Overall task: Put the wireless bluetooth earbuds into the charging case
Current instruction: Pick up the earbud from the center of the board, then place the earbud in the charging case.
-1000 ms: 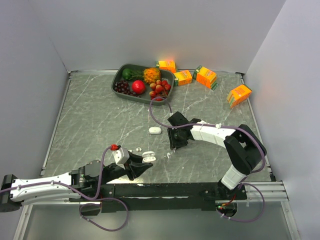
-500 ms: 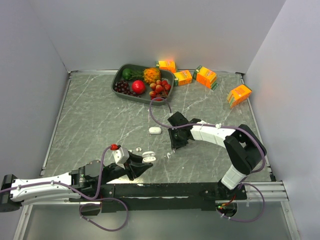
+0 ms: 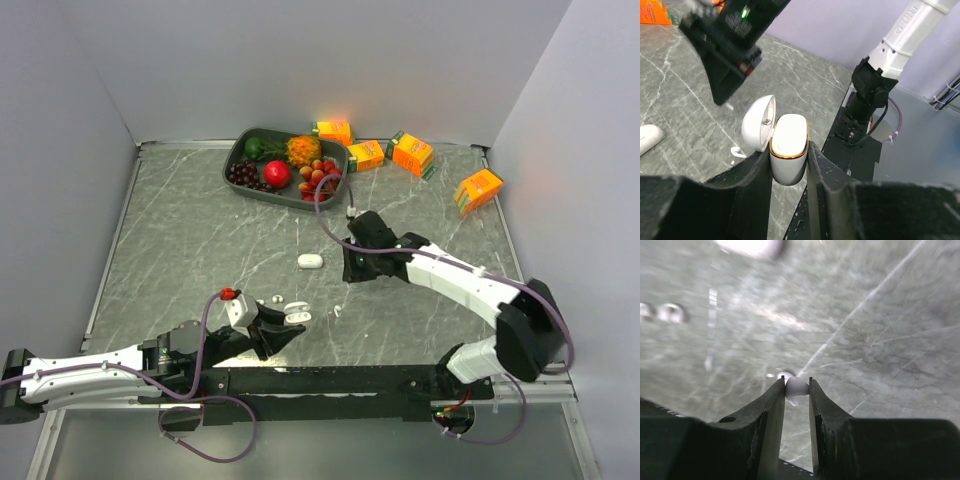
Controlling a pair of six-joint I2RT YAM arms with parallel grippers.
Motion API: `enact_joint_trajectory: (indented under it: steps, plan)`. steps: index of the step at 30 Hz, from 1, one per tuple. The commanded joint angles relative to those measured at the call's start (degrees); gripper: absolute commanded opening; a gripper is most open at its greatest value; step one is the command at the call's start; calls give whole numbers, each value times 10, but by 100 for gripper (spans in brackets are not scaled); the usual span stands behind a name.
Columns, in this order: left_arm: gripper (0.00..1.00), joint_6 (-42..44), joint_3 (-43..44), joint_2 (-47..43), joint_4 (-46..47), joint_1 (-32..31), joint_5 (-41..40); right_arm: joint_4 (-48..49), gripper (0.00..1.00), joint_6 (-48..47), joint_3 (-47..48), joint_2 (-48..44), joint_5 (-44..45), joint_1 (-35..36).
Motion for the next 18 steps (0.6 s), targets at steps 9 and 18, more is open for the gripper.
enact_joint_trajectory:
  steps: [9, 18]
  plan:
    - [1, 50, -18, -31, 101, -5, -32, 234, 27, 0, -34, -289, -83, 5]
    - [1, 97, -8, 16, 157, -4, -75, 298, 27, -46, -62, -361, -66, 59]
